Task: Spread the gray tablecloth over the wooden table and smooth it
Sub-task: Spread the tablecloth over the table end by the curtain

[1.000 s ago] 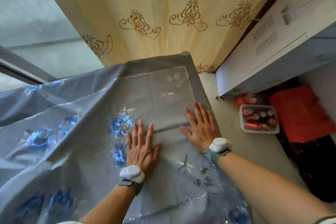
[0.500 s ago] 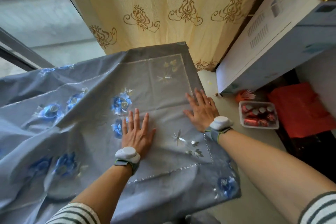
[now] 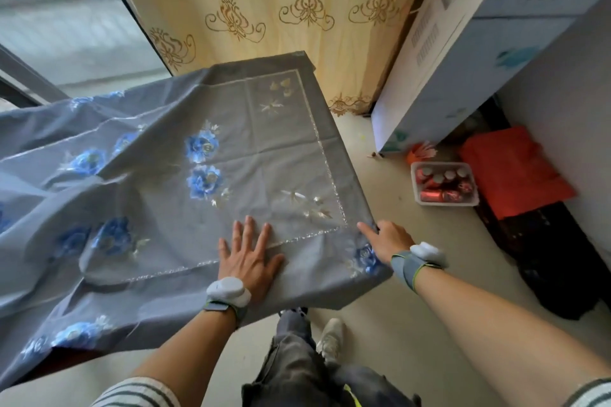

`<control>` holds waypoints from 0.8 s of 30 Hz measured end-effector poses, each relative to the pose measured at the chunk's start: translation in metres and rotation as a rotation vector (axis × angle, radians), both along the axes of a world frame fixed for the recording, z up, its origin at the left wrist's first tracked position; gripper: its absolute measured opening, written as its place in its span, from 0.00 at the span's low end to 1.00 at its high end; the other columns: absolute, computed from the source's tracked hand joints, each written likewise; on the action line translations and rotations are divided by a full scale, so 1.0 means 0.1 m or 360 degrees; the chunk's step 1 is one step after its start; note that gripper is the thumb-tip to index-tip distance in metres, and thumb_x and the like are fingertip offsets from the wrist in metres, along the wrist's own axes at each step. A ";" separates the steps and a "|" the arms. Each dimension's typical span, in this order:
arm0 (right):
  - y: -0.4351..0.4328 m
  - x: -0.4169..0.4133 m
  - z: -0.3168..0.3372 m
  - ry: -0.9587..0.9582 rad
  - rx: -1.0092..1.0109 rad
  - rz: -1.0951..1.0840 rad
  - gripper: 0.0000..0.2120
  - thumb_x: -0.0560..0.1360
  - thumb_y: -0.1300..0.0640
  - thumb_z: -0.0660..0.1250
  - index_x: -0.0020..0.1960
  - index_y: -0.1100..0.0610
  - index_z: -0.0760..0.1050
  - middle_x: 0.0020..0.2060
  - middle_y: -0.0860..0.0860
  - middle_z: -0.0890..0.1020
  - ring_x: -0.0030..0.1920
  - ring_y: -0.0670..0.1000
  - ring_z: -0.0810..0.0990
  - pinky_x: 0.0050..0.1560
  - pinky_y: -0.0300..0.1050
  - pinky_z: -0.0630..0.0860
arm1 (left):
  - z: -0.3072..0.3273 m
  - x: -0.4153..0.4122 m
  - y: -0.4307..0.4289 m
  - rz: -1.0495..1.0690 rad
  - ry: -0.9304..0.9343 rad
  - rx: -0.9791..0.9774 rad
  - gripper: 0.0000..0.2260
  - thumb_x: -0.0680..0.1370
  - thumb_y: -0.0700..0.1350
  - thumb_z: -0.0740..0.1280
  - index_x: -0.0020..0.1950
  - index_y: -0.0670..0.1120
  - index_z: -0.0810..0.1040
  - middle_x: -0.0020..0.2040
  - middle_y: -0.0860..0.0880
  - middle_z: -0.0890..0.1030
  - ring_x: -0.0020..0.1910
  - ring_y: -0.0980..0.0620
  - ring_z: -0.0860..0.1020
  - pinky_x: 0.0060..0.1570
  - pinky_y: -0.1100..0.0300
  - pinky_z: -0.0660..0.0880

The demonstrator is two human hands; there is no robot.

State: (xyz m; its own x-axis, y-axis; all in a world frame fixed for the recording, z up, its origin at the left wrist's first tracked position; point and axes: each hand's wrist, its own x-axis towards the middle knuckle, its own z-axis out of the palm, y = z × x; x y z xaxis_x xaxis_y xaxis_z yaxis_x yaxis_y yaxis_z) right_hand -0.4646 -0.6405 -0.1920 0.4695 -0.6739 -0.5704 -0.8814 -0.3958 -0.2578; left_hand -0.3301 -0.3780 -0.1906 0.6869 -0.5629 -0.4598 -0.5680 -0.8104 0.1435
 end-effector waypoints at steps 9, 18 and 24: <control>-0.04 -0.19 0.20 -0.0085 -0.0228 -0.0077 0.17 0.74 0.41 0.64 0.40 0.55 0.79 0.42 0.55 0.84 0.41 0.60 0.80 0.40 0.45 0.72 | 0.28 -0.29 0.06 -0.0225 -0.0122 -0.0096 0.29 0.73 0.65 0.62 0.68 0.51 0.70 0.70 0.43 0.69 0.67 0.41 0.69 0.61 0.47 0.68; 0.29 -0.47 -0.06 -0.0300 0.1061 -0.1578 0.19 0.79 0.44 0.59 0.54 0.60 0.75 0.48 0.62 0.81 0.42 0.61 0.82 0.41 0.53 0.79 | 0.26 -0.54 0.30 -0.0680 -0.0182 -0.0232 0.14 0.60 0.45 0.80 0.37 0.48 0.77 0.33 0.50 0.77 0.31 0.47 0.78 0.27 0.61 0.71; 0.20 -0.57 -0.07 -0.0754 0.0495 -0.1928 0.10 0.66 0.56 0.73 0.38 0.60 0.73 0.39 0.55 0.79 0.39 0.56 0.76 0.40 0.48 0.74 | 0.20 -0.49 0.28 -0.0570 0.0059 -0.0292 0.06 0.77 0.49 0.59 0.48 0.48 0.73 0.49 0.48 0.77 0.49 0.45 0.76 0.40 0.55 0.70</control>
